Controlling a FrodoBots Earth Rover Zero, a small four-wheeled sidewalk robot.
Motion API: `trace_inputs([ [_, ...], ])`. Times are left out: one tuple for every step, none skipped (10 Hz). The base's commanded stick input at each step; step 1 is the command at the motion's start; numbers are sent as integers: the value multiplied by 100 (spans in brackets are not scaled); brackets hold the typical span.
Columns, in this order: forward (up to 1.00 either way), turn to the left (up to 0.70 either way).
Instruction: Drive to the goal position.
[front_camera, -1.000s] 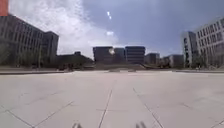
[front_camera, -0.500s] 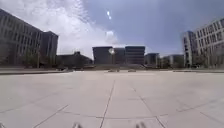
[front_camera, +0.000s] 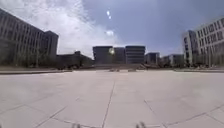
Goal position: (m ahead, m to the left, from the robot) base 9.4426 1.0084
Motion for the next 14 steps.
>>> trace_inputs([
  [45,6],
  [45,7],
  [45,6],
  [45,6],
  [45,6],
  [45,3],
  [45,8],
  [45,12],
  [45,14],
  [45,13],
  [45,12],
  [45,12],
  [45,12],
  [45,13],
])
